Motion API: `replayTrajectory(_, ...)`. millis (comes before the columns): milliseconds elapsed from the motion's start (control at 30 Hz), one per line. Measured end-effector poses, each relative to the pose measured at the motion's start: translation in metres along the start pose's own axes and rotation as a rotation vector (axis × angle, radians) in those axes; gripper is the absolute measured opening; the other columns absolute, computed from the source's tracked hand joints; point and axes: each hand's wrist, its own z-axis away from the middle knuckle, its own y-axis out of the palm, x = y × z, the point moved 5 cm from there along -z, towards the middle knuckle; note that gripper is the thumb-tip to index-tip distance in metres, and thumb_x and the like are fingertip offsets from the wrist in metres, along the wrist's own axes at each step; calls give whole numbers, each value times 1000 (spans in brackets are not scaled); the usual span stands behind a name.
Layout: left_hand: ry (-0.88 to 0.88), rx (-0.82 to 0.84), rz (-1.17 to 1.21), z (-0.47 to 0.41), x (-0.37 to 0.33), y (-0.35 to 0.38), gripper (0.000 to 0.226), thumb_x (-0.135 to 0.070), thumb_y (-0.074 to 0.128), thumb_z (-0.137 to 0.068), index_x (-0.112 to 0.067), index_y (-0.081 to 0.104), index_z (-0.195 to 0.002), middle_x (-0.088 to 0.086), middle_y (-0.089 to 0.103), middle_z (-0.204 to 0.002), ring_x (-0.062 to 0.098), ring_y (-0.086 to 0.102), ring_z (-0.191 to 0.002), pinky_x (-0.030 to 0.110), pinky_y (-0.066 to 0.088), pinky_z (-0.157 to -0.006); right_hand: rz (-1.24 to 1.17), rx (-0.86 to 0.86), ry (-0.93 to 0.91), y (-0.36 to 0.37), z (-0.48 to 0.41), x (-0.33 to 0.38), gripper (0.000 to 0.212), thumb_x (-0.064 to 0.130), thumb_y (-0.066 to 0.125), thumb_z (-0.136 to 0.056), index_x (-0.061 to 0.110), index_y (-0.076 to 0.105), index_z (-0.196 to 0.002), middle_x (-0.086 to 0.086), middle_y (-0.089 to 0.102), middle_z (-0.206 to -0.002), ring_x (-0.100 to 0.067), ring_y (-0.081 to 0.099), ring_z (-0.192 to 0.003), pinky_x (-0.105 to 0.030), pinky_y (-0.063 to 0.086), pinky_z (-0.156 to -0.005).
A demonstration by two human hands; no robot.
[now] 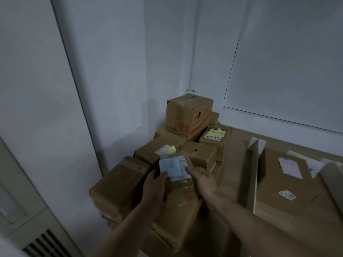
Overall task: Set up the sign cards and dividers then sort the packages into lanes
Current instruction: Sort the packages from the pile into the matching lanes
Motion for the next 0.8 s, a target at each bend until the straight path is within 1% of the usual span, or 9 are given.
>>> replayTrajectory(67, -20, 0, 9, 0, 1, 1, 40, -32, 55, -100, -21, 51, -138, -1, 60, -115, 20, 57, -100, 51, 54, -91, -11, 21, 5, 3, 0, -1, 32, 53, 60, -94, 35, 62, -121, 4, 71, -110, -19, 68, -101, -49, 55, -97)
replayTrajectory(133, -35, 10, 18, -1, 3, 3, 35, -31, 54, -100, -21, 54, -134, -3, 60, -109, 20, 57, -98, 50, 55, -87, -16, 30, -8, 4, 1, -1, 33, 52, 63, -92, 42, 57, -123, 5, 68, -114, -19, 67, -104, -49, 55, -96)
replayTrajectory(233, -30, 21, 35, 1, 3, 4, 37, -29, 56, -99, -21, 53, -135, 1, 61, -114, 25, 60, -103, 50, 57, -83, -57, 39, -33, 2, 4, 0, 39, 47, 67, -91, 44, 54, -128, 5, 68, -116, -19, 68, -104, -47, 57, -94)
replayTrajectory(367, -22, 23, 58, 5, 3, 5, 47, -29, 61, -96, -23, 47, -140, 5, 60, -125, 31, 61, -110, 56, 59, -82, -51, 34, -69, -5, 9, 4, 47, 43, 70, -89, 44, 53, -132, 4, 67, -118, -19, 67, -105, -45, 57, -95)
replayTrajectory(500, 16, 46, 69, 11, -5, 11, 55, -21, 64, -94, -20, 42, -145, 9, 58, -129, 32, 61, -110, 57, 59, -80, -171, -5, -103, -17, 20, 8, 37, 28, 71, -90, 34, 59, -125, 0, 72, -110, -20, 73, -96, -42, 61, -86)
replayTrajectory(600, 50, 113, 109, 21, -12, 22, 64, -8, 64, -92, -21, 34, -148, 11, 57, -130, 26, 62, -101, 43, 59, -66, -257, -50, -116, -30, 30, 9, 34, 21, 75, -87, 28, 62, -117, -6, 74, -109, -23, 75, -92, -45, 62, -84)
replayTrajectory(700, 75, 177, 136, 30, -18, 35, 77, 2, 63, -88, -26, 28, -150, 13, 55, -132, 27, 63, -102, 35, 57, -57, -289, -107, -140, -49, 42, 9, 35, 18, 78, -82, 19, 64, -115, -9, 75, -106, -27, 75, -93, -48, 61, -84)
replayTrajectory(767, 104, 223, 100, 37, -22, 44, 85, 6, 62, -87, -28, 22, -154, 13, 54, -134, 27, 62, -105, 36, 59, -59, -302, -143, -152, -64, 51, 9, 39, 15, 80, -78, 13, 66, -114, -10, 77, -102, -28, 75, -91, -45, 61, -77)
replayTrajectory(800, 126, 253, 81, 40, -25, 49, 90, 8, 61, -87, -28, 17, -156, 14, 51, -138, 28, 60, -107, 37, 60, -63, -309, -158, -159, -71, 56, 8, 36, 11, 79, -79, 11, 66, -113, -10, 77, -100, -26, 75, -88, -39, 60, -69)
